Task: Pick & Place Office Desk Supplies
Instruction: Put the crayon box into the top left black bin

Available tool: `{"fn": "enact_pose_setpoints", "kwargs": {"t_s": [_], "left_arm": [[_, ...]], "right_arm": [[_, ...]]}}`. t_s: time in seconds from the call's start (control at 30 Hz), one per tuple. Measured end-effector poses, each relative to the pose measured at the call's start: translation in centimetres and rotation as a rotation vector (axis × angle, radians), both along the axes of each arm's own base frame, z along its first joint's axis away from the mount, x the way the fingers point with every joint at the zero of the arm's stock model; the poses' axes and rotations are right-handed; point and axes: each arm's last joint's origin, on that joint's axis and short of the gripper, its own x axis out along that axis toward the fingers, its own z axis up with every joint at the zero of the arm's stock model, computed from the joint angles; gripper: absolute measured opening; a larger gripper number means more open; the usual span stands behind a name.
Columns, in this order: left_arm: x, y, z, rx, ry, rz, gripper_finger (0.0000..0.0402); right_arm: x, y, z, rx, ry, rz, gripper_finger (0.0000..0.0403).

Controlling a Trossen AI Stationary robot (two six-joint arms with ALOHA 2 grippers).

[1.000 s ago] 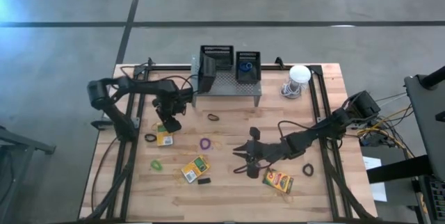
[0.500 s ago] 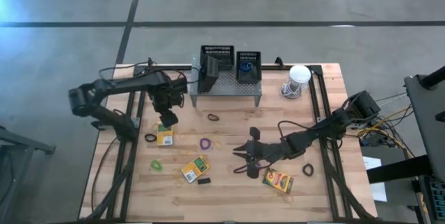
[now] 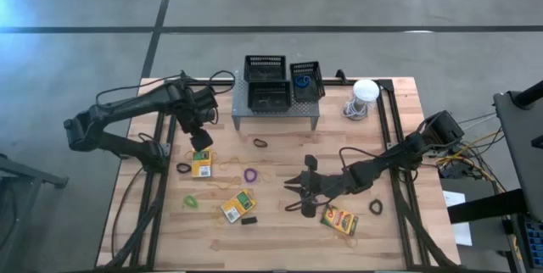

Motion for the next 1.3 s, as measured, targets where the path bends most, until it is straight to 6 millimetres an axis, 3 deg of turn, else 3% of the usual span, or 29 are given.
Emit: {"fn": "enact_pose_setpoints", "kwargs": {"t_s": [0.3, 0.67, 0.8, 1.1, 1.3], "left_arm": [[-0.4, 0.0, -0.4, 0.047, 0.066, -0.001, 0.0205], [-0.7, 0.2, -5.6, -0.043, 0.139, 0.011, 0.0204], [0.0, 0.6, -7.5, -0.026, 0.107, -0.003, 0.0204], [1.1, 1.0, -10.7, -0.150, 0.222, -0.040, 0.0203], [1.5, 1.1, -12.2, -0.207, 0.266, -0.062, 0.0167]], "right_arm": [[0.0, 0.0, 0.0, 0.000, -0.001, 0.000, 0.0056], [0.0, 0.0, 0.0, -0.002, -0.002, 0.001, 0.0056], [0.0, 0.0, 0.0, -0.005, -0.002, 0.002, 0.0056], [0.0, 0.0, 0.0, -0.007, -0.002, 0.004, 0.0056], [0.0, 0.0, 0.0, -0.007, -0.002, 0.003, 0.0056]]}}
